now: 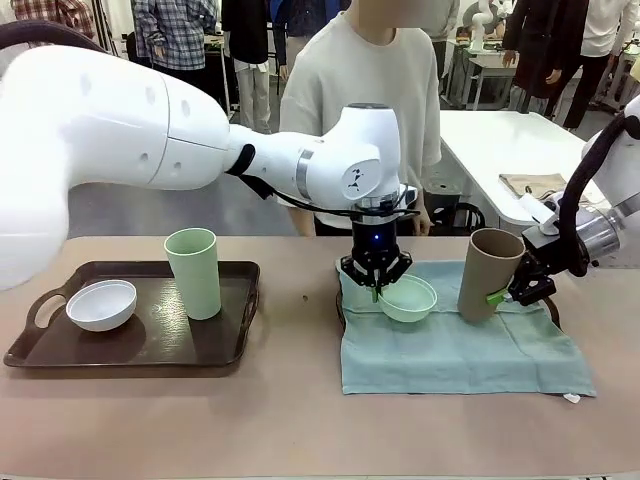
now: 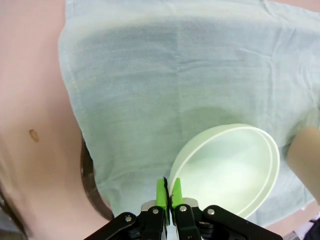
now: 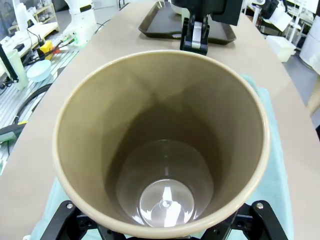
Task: Set up a tray with a mat and arrange the tableware.
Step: Place the Picnic Bowl and Reusable plastic cup back onto the Handle tray in front of the human's position.
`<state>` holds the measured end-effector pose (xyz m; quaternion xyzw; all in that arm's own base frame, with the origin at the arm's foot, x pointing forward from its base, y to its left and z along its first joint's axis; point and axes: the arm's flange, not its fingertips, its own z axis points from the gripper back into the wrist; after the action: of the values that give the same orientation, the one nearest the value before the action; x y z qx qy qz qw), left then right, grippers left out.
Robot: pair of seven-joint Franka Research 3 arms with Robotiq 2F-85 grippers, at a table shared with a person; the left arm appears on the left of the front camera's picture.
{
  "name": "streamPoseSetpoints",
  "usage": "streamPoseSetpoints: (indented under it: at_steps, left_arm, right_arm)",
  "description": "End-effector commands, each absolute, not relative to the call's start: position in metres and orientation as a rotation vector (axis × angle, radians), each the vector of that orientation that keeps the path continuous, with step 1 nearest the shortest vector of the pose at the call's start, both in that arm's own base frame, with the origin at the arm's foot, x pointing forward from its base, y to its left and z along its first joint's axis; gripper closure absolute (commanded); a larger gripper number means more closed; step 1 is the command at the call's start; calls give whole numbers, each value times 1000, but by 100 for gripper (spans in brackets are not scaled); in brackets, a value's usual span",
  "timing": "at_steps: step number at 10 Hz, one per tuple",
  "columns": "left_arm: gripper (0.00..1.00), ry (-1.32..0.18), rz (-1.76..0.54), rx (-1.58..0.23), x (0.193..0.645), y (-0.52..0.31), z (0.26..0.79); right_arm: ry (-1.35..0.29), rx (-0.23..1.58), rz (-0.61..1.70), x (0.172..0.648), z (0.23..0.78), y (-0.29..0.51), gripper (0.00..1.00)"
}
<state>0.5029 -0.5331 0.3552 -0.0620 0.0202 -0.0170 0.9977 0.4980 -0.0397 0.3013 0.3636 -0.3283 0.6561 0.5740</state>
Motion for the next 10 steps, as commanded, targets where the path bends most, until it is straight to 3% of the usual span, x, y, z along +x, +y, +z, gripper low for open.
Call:
streamPoseSetpoints:
  at_steps: [1, 2, 3, 4, 6, 7, 10]
  left_arm:
    - [96, 24, -38, -148, 508, -536, 360]
    - [48, 26, -37, -146, 507, -536, 360]
    - [36, 24, -44, -139, 506, -536, 362]
    - [0, 25, -42, -138, 505, -535, 364]
    - [0, 30, -48, -131, 503, -533, 369]
    - [55, 33, -52, -129, 500, -531, 374]
    - [26, 21, -103, -147, 485, -531, 391]
  right_arm:
    - [-783, 846, 1551, 505, 292, -37, 18]
    - [-770, 856, 1545, 505, 291, -37, 0]
    - [-759, 844, 1549, 504, 293, -36, 0]
    - [-751, 833, 1545, 502, 296, -38, 0]
    - [-716, 788, 1534, 500, 302, -43, 0]
    - [-687, 758, 1521, 498, 307, -49, 0]
    - [-620, 701, 1420, 494, 316, -77, 0]
